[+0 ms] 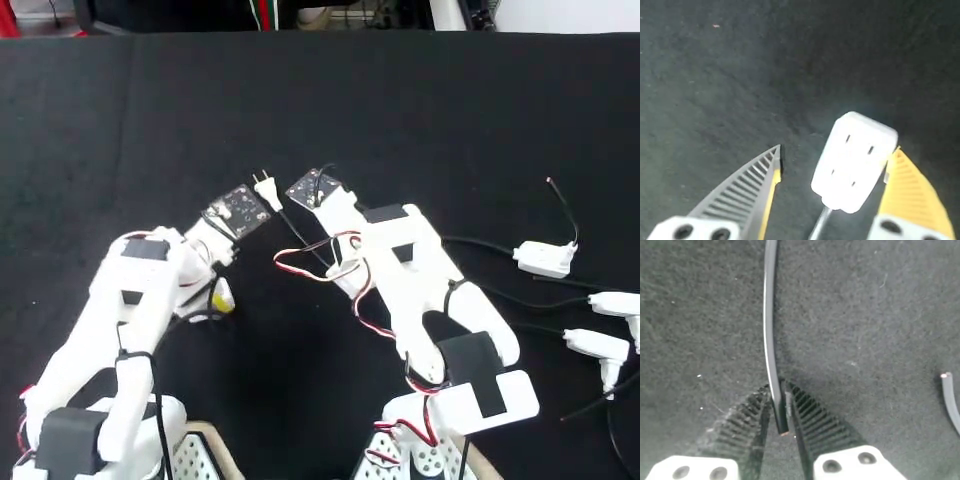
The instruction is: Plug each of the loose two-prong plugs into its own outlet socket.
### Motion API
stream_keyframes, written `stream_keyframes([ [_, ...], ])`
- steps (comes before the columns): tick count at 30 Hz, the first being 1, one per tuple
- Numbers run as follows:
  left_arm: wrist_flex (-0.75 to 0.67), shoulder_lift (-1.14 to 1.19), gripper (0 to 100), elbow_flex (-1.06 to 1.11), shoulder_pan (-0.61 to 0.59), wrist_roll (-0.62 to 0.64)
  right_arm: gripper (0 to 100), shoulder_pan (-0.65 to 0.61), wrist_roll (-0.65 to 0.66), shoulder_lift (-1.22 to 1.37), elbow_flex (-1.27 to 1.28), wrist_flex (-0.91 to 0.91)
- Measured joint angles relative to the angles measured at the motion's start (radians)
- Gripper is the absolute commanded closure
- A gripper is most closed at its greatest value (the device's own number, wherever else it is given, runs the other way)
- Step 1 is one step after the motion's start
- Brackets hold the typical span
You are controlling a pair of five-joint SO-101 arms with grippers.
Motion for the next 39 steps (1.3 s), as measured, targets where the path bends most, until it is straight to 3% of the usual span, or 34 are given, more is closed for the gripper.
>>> stream_keyframes([
  [3, 0.020, 0.000, 68, -0.005, -0.006, -0.006, 98.7, 0.000, 0.000, 0.000, 0.000, 0.000],
  [6, 0.149, -0.011, 68, -0.060, 0.005, -0.008, 97.9, 0.000, 0.000, 0.000, 0.000, 0.000],
  [9, 0.333, -0.080, 68, -0.133, 0.026, 0.044, 90.7, 0.000, 0.000, 0.000, 0.000, 0.000],
  [13, 0.453, -0.281, 68, -0.153, 0.006, 0.133, 80.5, 0.000, -0.041, 0.000, -0.041, 0.031],
  [18, 0.460, -0.652, 68, 0.014, -0.114, 0.215, 80.5, 0.011, -0.091, 0.000, -0.149, 0.120],
  [27, 0.370, -1.344, 68, 0.577, -0.425, 0.387, 80.3, -0.063, -0.106, 0.000, -0.353, 0.269],
  [33, 0.370, -1.359, 68, 0.612, -0.606, 0.416, 80.2, -0.183, -0.170, 0.060, -0.465, 0.163],
  [39, 0.416, -1.364, 68, 0.614, -0.640, 0.416, 80.1, -0.270, -0.196, 0.305, -0.557, -0.051],
])
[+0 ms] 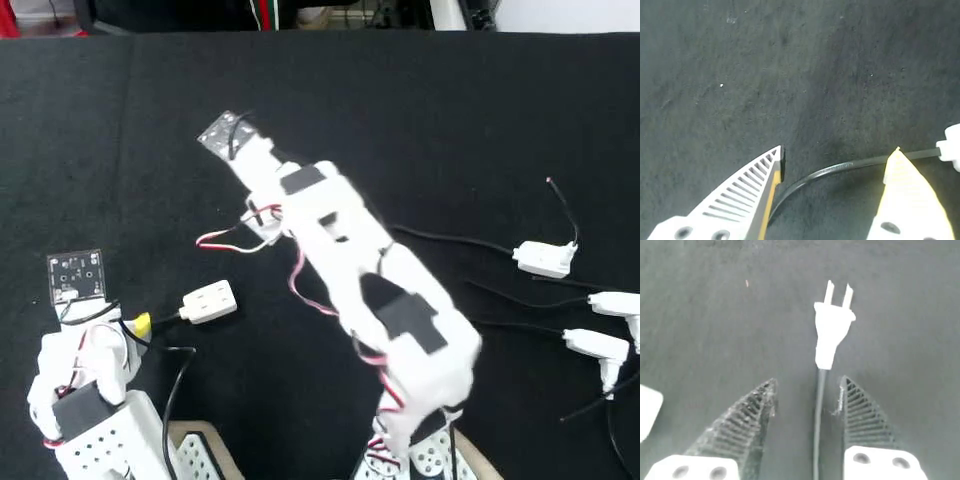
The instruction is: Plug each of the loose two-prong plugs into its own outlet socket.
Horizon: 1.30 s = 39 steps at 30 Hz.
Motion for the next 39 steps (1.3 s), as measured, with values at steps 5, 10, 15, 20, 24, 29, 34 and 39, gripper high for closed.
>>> stream_keyframes([
  [5, 0.000, 0.005, 68, 0.021, -0.003, -0.002, 80.4, -0.005, -0.048, 0.258, -0.198, -0.028],
  [10, 0.000, 0.005, 68, 0.032, -0.003, -0.029, 89.0, -0.005, -0.032, 0.440, -0.456, 0.103],
  [15, 0.000, 0.005, 68, 0.035, -0.003, -0.041, 97.4, 0.012, 0.002, 0.563, -0.733, 0.325],
  [20, -0.015, 0.005, 68, 0.057, -0.003, -0.041, 98.6, 0.051, 0.014, 0.646, -0.925, 0.479],
  [24, -0.038, 0.006, 68, 0.072, -0.003, -0.041, 98.6, 0.077, 0.166, 0.666, -1.026, 0.637],
  [29, -0.038, 0.006, 68, 0.078, -0.003, -0.041, 98.6, 0.081, 0.371, 0.666, -1.183, 0.825],
  [34, -0.038, 0.006, 68, 0.078, -0.003, -0.041, 98.6, 0.100, 0.710, 0.660, -1.181, 0.842],
  [39, -0.038, 0.006, 68, 0.078, -0.003, -0.043, 98.6, 0.101, 0.896, 0.575, -0.934, 0.842],
])
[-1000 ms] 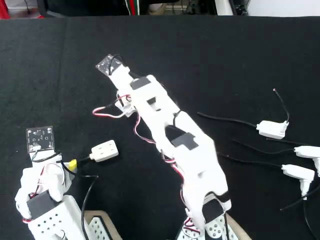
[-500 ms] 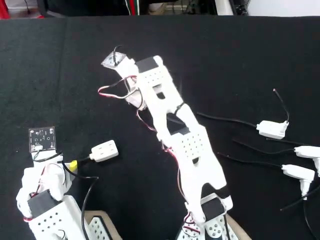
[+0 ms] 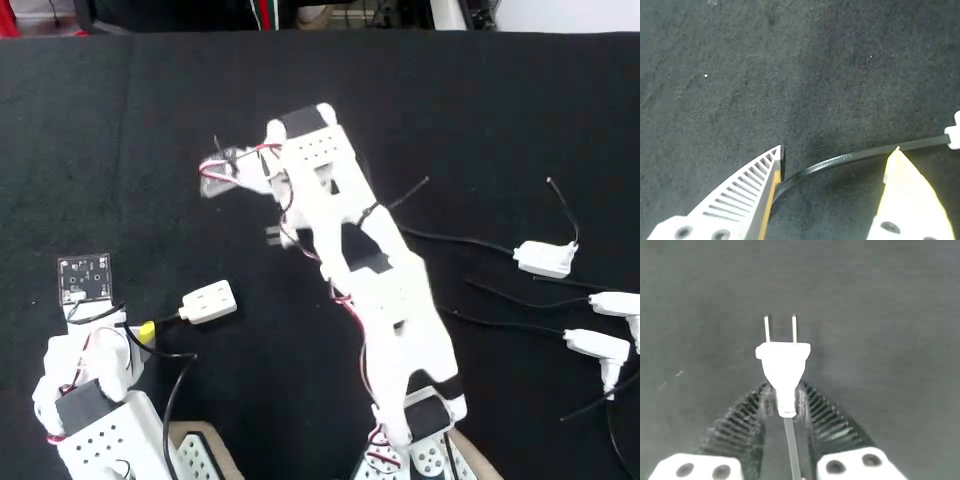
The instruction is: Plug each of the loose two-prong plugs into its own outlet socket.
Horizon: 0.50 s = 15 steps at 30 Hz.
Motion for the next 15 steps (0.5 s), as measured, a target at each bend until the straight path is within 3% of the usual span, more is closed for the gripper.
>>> stream_keyframes([
  [5, 0.000, 0.000, 68, 0.000, 0.000, -0.005, 98.2, 0.000, 0.117, -0.132, 0.318, 0.000],
  [8, 0.002, 0.000, 68, 0.000, 0.006, -0.029, 90.7, 0.014, 0.146, -0.204, 0.457, -0.031],
  [12, 0.048, 0.000, 68, 0.000, 0.075, -0.110, 75.9, 0.049, 0.121, -0.261, 0.519, -0.106],
  [15, 0.057, -0.008, 68, 0.000, 0.091, -0.124, 73.5, 0.069, 0.055, -0.307, 0.523, -0.146],
])
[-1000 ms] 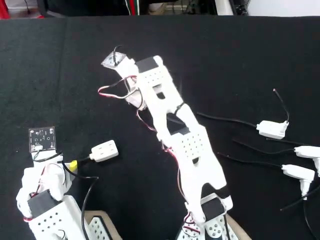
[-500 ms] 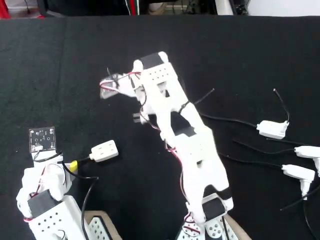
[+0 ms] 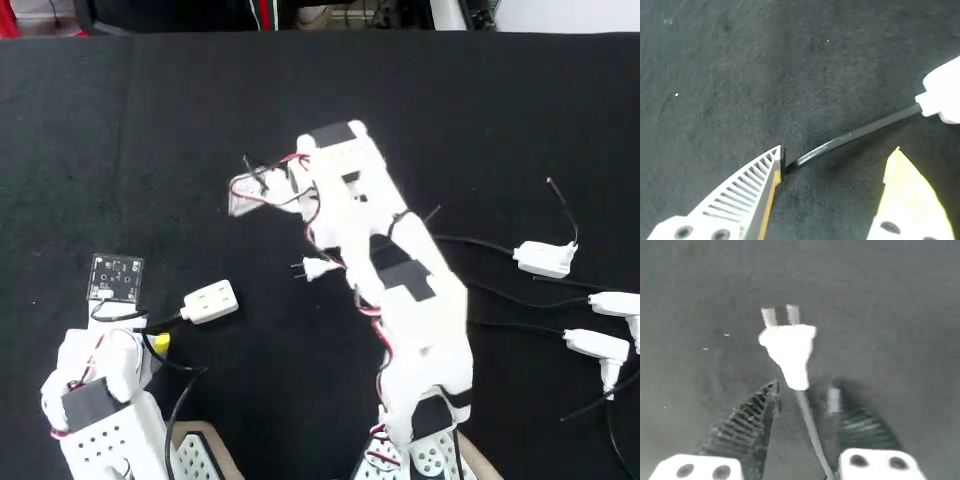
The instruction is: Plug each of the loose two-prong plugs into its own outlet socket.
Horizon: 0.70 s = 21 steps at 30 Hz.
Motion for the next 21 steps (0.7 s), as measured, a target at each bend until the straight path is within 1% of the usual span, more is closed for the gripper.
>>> stream_keyframes([
  [3, 0.000, 0.000, 68, 0.000, 0.008, -0.008, 77.5, -0.005, -0.072, -0.051, 0.005, -0.009],
  [5, 0.000, 0.000, 68, 0.000, 0.009, -0.008, 80.0, -0.006, -0.150, -0.086, 0.006, -0.009],
  [9, 0.000, 0.000, 68, 0.000, 0.011, -0.008, 85.5, -0.002, -0.361, -0.160, 0.015, -0.008],
  [12, 0.000, 0.000, 68, 0.000, 0.011, -0.008, 86.5, -0.005, -0.537, -0.196, 0.040, 0.055],
  [14, 0.000, 0.000, 68, 0.000, 0.011, -0.008, 86.7, -0.003, -0.614, -0.212, 0.086, 0.117],
  [18, 0.000, 0.000, 68, 0.000, 0.011, -0.008, 86.8, -0.021, -0.655, -0.226, 0.235, 0.141],
  [21, 0.000, 0.000, 68, 0.000, 0.011, -0.008, 86.8, -0.021, -0.661, -0.226, 0.354, 0.094],
])
